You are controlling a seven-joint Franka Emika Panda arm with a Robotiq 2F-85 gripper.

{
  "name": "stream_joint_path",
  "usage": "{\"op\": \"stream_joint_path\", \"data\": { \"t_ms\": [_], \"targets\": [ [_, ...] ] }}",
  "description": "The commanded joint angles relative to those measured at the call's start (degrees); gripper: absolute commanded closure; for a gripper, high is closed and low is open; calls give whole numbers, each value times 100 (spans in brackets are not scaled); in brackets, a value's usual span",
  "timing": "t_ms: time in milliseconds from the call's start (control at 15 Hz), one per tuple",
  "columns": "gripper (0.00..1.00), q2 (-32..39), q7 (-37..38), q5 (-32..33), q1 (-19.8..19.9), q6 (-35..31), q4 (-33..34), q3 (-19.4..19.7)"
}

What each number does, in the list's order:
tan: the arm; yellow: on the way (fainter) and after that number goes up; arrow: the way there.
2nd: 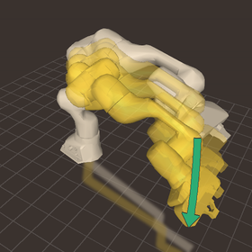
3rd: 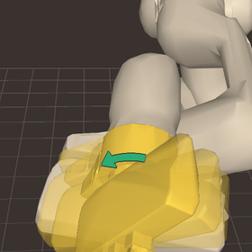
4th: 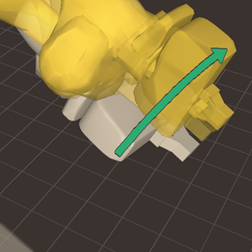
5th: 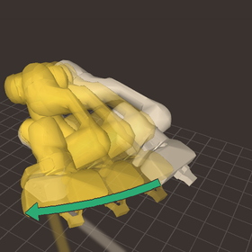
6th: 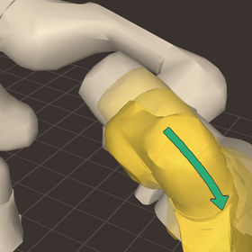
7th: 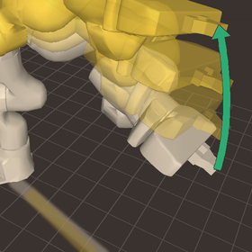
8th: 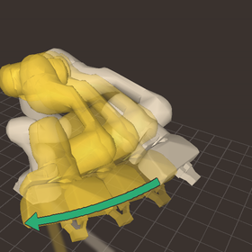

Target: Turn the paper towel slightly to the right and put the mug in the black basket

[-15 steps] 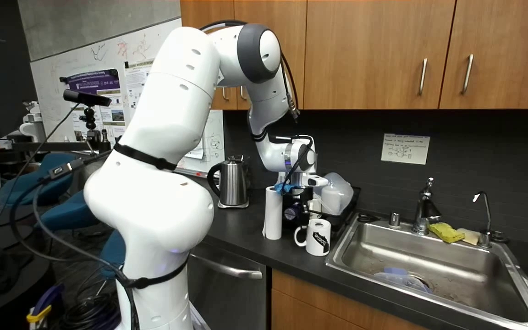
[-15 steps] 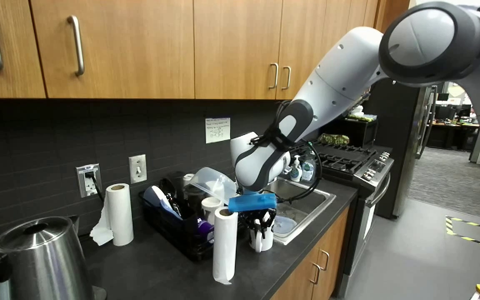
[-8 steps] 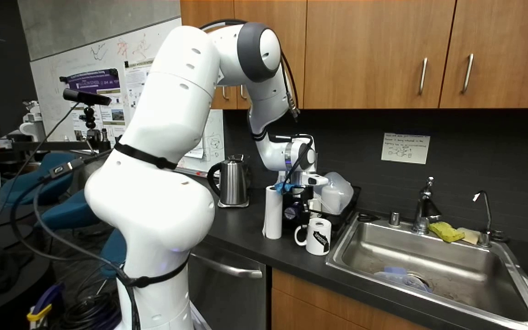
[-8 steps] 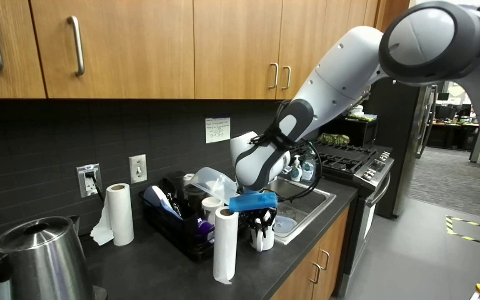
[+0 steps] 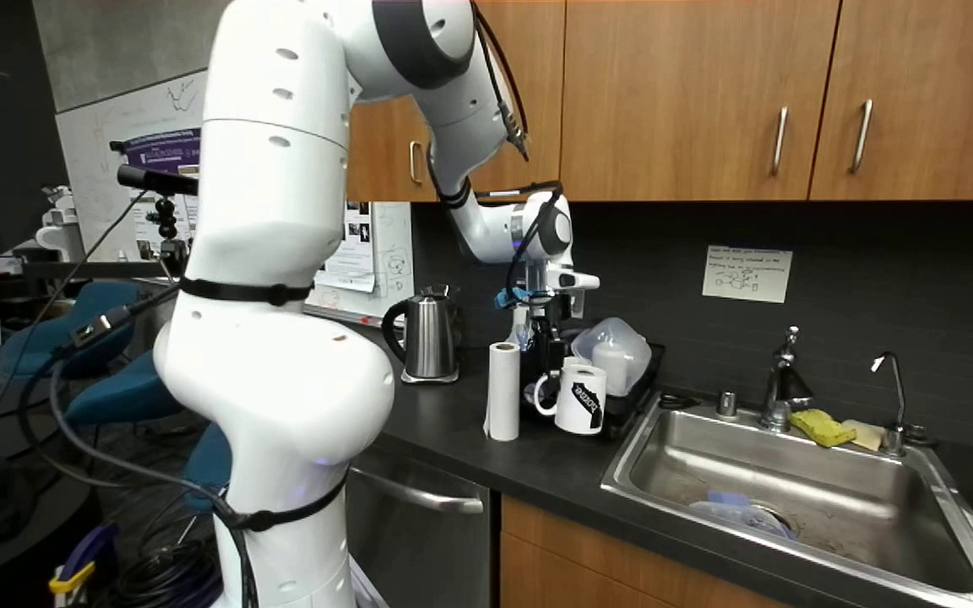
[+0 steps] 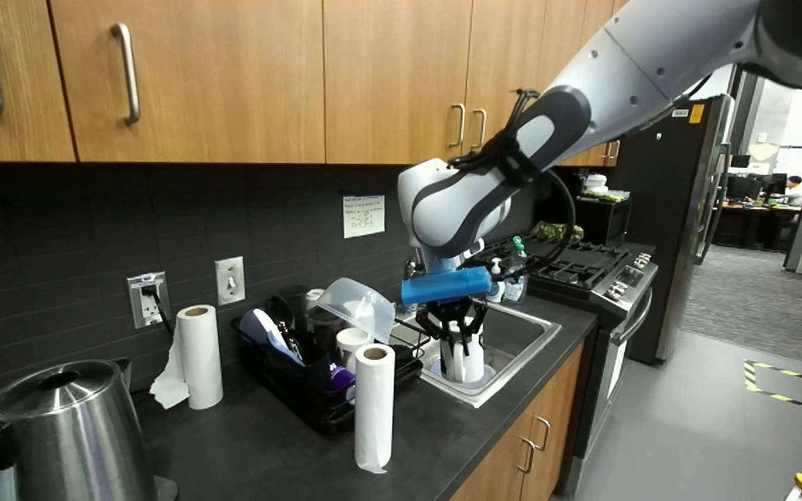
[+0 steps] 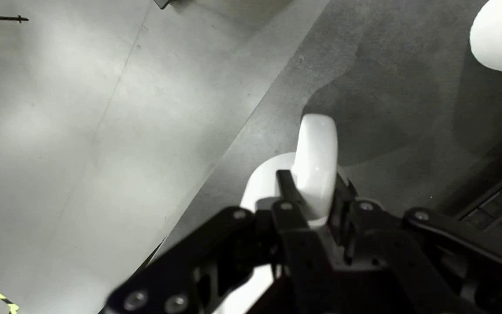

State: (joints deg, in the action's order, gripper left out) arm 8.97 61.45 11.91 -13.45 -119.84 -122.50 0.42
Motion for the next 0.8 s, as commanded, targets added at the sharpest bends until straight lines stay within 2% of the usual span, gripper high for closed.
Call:
{"op": "stream_joint_path", "data": {
  "t_ms": [0, 400, 733],
  "targets": [
    [95, -838, 18, 165, 177, 346, -302, -202],
    [95, -1158, -96, 754, 370, 481, 87, -483],
    [95, -827, -347, 1208, 327, 449, 878, -760]
  ]
}}
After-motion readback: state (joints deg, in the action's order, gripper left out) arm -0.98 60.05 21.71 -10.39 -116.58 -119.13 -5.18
